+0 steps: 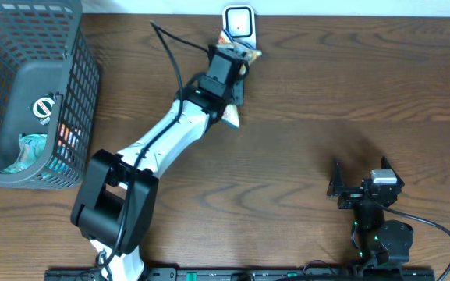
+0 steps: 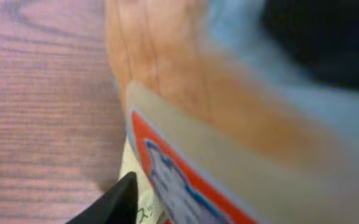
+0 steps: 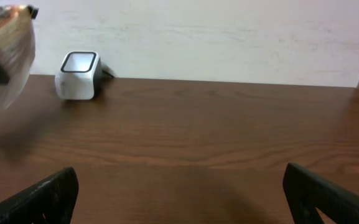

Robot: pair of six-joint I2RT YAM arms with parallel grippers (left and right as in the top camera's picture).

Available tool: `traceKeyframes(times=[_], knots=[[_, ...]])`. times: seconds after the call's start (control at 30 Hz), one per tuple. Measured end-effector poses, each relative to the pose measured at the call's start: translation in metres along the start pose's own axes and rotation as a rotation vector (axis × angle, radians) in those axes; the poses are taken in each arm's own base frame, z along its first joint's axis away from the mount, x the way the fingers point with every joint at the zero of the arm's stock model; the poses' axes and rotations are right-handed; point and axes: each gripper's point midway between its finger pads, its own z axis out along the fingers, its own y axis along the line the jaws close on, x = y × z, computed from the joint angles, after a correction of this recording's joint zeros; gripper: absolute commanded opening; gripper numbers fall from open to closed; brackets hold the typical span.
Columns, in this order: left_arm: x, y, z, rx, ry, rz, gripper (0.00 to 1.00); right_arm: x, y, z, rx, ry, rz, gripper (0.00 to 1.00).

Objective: Scan the item barcode
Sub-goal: 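Hold the bag in front of the scanner, then release it beside it, then move the empty left gripper back into the grey basket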

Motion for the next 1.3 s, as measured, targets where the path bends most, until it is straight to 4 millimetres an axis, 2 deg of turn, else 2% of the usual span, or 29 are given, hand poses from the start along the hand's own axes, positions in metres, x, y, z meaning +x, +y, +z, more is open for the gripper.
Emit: traceKeyframes(times=[0.23, 0.47, 0.6, 0.7, 0.77, 0.8, 0.83, 0.9, 0.97, 1.07, 1.1, 1.2, 1.3], knots=[[0.005, -0.006, 0.0, 0.022, 0.018, -0.016, 0.53, 0.0, 0.0, 0.0, 0.0, 0.0, 0.0, 0.99], [0.024, 0.001, -0.002, -0.007, 0.097, -0.007, 0.46, 0.0, 0.0, 0.0, 0.0, 0.0, 0.0, 0.99], [0.033, 0.006, -0.009, -0.026, 0.141, -0.003, 0.46, 0.0, 0.0, 0.0, 0.0, 0.0, 0.0, 0.99], [0.034, 0.008, -0.027, -0.027, 0.167, 0.0, 0.47, 0.0, 0.0, 0.0, 0.0, 0.0, 0.0, 0.99], [0.032, 0.01, -0.049, -0.026, 0.178, 0.0, 0.47, 0.0, 0.0, 0.0, 0.0, 0.0, 0.0, 0.99], [0.031, 0.011, -0.062, -0.025, 0.182, 0.001, 0.53, 0.0, 0.0, 0.0, 0.0, -0.001, 0.0, 0.99], [0.03, 0.012, -0.075, -0.026, 0.187, 0.003, 0.65, 0.0, 0.0, 0.0, 0.0, 0.0, 0.0, 0.99], [0.027, 0.016, -0.106, -0.024, 0.188, -0.002, 0.75, 0.0, 0.0, 0.0, 0.0, 0.0, 0.0, 0.99], [0.028, 0.02, -0.133, -0.024, 0.193, -0.008, 0.77, 0.0, 0.0, 0.0, 0.0, 0.0, 0.0, 0.99], [0.045, 0.032, -0.169, -0.055, 0.257, -0.04, 0.86, 0.0, 0.0, 0.0, 0.0, 0.0, 0.0, 0.99], [0.048, 0.035, -0.175, -0.063, 0.27, -0.047, 0.96, 0.0, 0.0, 0.0, 0.0, 0.0, 0.0, 0.99], [0.064, 0.044, -0.188, -0.099, 0.331, -0.075, 0.98, 0.0, 0.0, 0.0, 0.0, 0.0, 0.0, 0.99], [0.072, 0.048, -0.191, -0.121, 0.367, -0.078, 0.98, 0.0, 0.0, 0.0, 0.0, 0.0, 0.0, 0.99]])
